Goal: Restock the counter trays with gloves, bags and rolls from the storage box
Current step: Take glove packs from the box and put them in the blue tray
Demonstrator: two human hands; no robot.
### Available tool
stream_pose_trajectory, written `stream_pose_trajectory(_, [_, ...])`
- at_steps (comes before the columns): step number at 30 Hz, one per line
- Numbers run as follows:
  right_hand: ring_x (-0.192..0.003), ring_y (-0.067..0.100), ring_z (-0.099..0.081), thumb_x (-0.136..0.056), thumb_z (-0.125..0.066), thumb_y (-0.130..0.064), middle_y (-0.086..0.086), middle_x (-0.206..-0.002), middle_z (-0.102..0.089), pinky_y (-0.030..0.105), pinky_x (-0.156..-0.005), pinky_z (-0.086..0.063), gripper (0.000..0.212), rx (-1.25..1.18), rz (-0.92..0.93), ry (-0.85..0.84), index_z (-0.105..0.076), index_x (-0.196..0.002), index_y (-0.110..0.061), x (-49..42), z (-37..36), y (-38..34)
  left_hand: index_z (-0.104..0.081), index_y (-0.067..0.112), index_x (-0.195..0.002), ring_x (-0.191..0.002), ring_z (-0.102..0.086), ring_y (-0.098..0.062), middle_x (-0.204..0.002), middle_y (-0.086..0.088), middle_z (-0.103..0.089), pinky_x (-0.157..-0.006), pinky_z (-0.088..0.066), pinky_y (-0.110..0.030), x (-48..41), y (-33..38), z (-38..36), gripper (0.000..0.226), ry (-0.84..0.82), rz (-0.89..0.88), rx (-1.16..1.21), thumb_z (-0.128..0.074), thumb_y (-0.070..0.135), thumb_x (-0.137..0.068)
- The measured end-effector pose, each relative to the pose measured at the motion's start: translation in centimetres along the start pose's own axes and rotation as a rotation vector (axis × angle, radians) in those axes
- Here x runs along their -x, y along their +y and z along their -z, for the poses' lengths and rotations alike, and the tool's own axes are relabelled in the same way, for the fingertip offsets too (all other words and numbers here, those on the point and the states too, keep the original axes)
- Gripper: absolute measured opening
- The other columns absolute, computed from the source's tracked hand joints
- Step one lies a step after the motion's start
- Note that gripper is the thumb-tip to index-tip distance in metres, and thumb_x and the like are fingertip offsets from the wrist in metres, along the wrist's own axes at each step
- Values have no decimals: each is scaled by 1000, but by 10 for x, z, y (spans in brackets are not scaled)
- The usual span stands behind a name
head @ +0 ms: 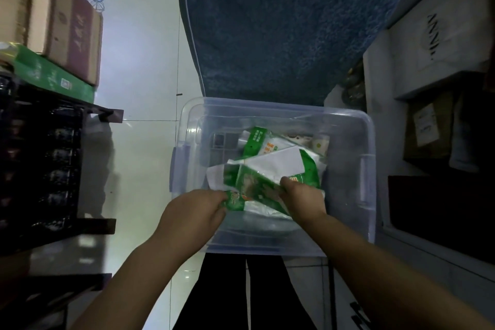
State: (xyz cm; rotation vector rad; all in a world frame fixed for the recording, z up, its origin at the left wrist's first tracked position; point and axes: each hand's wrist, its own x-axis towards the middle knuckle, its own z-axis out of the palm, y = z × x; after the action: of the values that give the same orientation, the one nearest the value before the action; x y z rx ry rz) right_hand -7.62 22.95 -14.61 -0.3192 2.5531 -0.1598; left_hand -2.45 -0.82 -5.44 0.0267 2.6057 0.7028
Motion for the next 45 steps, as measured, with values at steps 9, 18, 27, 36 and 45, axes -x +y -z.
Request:
stream_pose_trajectory(9, [-58,26,-50,-90,-60,-13,23,-64,-58,28,-46,-44,9,-1303,-233,118,-60,-84,-5,29,92,-11,-53,19,-125,-105,-57,-14,-112,8,-57,-86,-44,-28,-27,24,1,45,-16,366,539,-65,31,-83])
stream_pose_trajectory(18, [-62,7,-64,-88,-59,-2,1,-74,-70,20,-55,-52,7,-1422,-244,30,-64,-88,-8,33,78,-18,-68,15,-95,-90,-70,-28,-96,-7,-74,-87,-53,-47,-54,35,-2,14,63,557,1208,-68,16,-81])
stream_pose_trajectory(27, [-90,28,-63,-87,-57,-5,16,-103,-68,28,-76,-46,21,-807,-492,133,-64,-107,-7,-29,22,57,-62,26,-82,-76,-67,-12,-84,6,-70,-61,-51,-27,-61,8,13,9,418,492,875,-65,18,-83])
stream_pose_trajectory(36, [-103,39,-58,-91,-48,-10,21,-116,-63,41,-83,-50,30,-248,-305,80,-61,-118,-11,-96,2,67,-59,34,-76,-66,-60,16,-68,37,-64,-44,-39,-1,-67,-1,7,23,423,419,793,-63,14,-85])
stream_pose_trajectory(45, [-104,38,-55,-90,-48,-12,22,-114,-60,40,-86,-48,24,-251,-280,39,-64,-106,-3,-95,8,68,-61,31,-76,-64,-61,8,-73,26,-68,-48,-42,-4,-67,-3,3,22,414,391,778,-65,11,-83])
